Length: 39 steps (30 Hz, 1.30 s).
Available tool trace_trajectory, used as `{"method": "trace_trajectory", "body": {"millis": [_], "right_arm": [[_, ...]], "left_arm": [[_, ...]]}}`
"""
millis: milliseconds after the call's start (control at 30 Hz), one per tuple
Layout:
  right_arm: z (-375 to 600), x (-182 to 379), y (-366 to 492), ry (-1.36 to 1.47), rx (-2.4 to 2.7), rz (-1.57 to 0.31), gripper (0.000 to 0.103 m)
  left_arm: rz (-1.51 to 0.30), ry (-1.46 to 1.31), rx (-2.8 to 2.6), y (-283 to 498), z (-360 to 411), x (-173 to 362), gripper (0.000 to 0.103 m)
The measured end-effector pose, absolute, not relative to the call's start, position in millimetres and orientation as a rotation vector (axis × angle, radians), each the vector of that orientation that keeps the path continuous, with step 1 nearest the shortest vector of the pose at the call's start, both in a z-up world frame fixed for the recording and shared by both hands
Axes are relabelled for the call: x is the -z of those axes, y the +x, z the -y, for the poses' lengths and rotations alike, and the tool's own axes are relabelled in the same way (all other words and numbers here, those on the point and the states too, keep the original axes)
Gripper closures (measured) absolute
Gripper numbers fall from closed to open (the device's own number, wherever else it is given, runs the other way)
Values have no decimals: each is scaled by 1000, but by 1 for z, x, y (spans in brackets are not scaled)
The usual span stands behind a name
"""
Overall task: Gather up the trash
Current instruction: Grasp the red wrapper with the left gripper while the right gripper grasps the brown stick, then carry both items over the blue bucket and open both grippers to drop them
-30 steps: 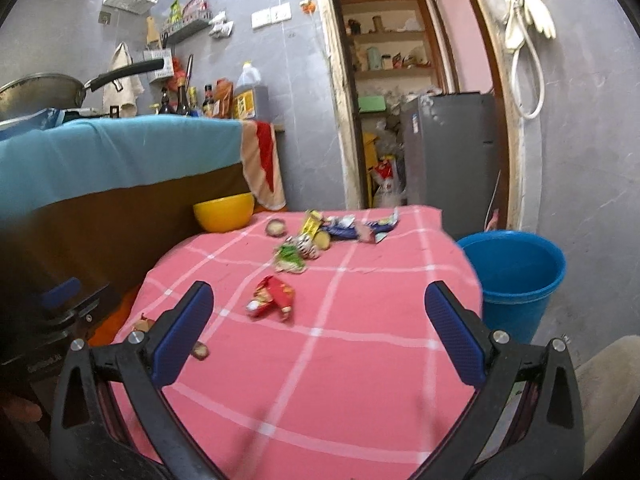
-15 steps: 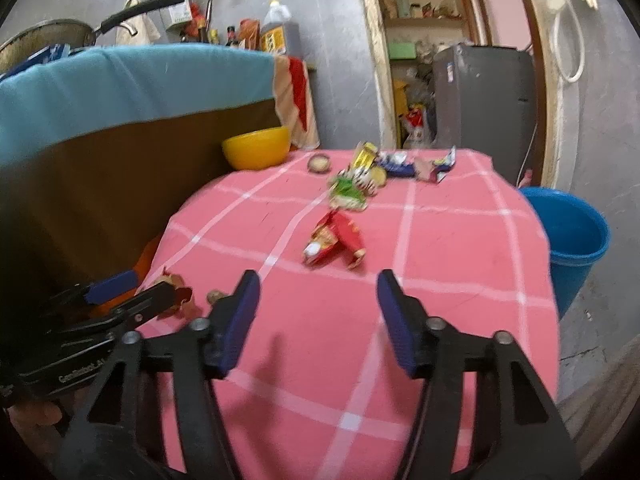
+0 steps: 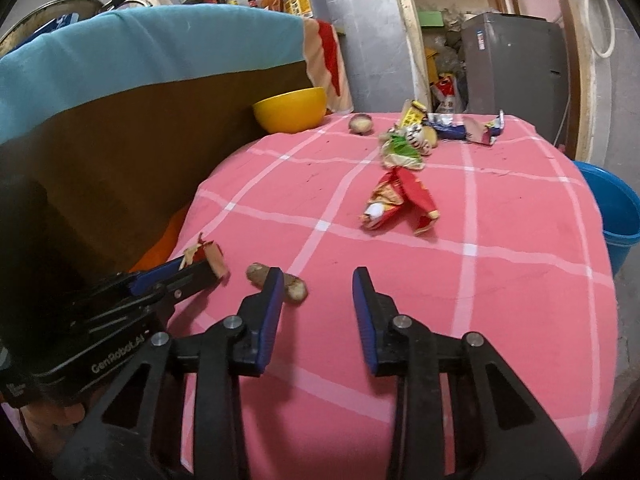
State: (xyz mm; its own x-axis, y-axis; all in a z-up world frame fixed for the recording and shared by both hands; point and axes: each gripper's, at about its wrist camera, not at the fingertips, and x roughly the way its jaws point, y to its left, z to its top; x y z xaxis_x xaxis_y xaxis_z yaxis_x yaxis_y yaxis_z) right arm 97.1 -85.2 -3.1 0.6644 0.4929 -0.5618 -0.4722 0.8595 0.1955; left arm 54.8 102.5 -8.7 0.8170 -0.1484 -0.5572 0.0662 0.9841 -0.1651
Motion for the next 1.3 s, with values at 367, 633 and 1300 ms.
{"method": "trace_trajectory", "body": {"millis": [367,633,1300], "right_arm": [[69,10,109,18,-603,-692,60],[65,13,106,-16,-632,-696,75],[107,-8,90,43,-577,-516,78]], "left_arm": [[-587,-196,85,51,-114,8,86],[-586,-193,82,49,-113,8,86],[-429,-146,108,44,-72,-20,86]]}}
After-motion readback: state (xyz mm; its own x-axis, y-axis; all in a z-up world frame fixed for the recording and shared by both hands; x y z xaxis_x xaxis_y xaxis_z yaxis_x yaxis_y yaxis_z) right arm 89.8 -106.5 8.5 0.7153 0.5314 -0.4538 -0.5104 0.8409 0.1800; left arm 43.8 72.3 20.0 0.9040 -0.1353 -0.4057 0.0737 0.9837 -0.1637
